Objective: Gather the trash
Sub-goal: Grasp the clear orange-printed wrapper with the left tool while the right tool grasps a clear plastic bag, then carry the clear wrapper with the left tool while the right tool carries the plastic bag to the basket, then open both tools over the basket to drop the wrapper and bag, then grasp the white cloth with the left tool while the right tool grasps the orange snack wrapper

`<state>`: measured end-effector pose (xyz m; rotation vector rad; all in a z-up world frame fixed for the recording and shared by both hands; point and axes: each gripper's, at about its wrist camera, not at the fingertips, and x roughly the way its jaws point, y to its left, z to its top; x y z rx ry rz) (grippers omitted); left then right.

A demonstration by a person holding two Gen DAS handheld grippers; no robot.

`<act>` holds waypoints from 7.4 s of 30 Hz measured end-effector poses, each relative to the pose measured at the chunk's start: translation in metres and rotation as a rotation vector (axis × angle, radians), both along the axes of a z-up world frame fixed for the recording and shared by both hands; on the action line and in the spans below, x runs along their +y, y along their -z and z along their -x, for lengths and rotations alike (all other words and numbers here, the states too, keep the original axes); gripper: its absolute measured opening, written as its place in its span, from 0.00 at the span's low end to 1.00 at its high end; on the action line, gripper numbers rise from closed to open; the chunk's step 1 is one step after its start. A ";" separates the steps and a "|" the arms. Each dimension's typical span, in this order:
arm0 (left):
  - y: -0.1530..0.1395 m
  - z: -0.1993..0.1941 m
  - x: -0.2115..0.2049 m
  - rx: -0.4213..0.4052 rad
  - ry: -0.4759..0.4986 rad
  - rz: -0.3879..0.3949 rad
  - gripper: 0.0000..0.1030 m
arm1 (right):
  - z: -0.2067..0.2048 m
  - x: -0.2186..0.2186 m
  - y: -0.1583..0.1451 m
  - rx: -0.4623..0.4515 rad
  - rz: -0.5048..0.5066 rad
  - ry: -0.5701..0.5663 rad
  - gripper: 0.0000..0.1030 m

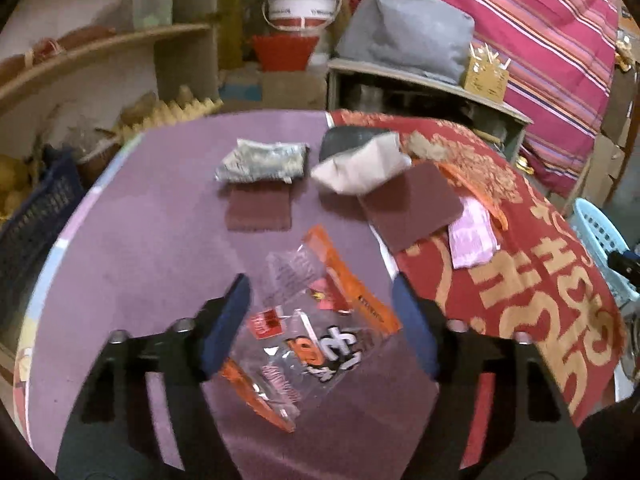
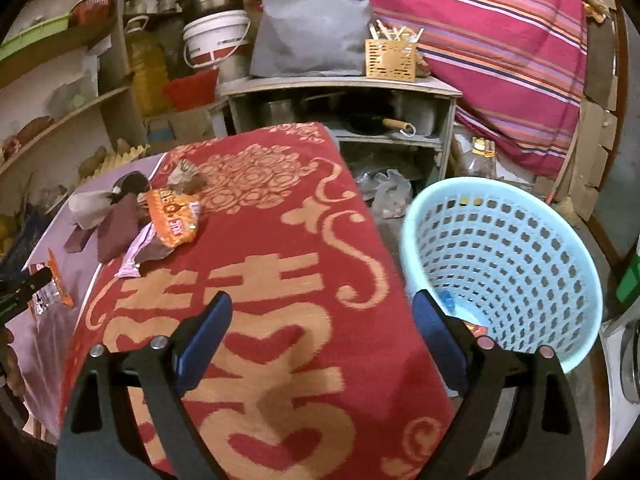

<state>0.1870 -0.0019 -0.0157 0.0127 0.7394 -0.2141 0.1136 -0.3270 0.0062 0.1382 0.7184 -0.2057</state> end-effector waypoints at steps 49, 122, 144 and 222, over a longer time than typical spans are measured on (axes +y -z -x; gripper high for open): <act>-0.012 -0.022 0.050 -0.022 -0.096 0.097 0.08 | -0.106 0.113 0.029 0.081 -0.202 -0.204 0.01; -0.080 0.030 -0.387 -0.115 0.518 0.122 0.01 | 0.086 -0.233 -0.050 -0.133 -0.105 0.220 0.00; -0.069 0.030 -0.395 -0.096 0.534 0.074 0.42 | 0.074 -0.225 -0.042 -0.109 -0.113 0.210 0.00; -0.031 -0.067 -0.003 -0.118 0.013 -0.003 0.09 | -0.117 0.081 0.023 0.097 0.102 -0.164 0.80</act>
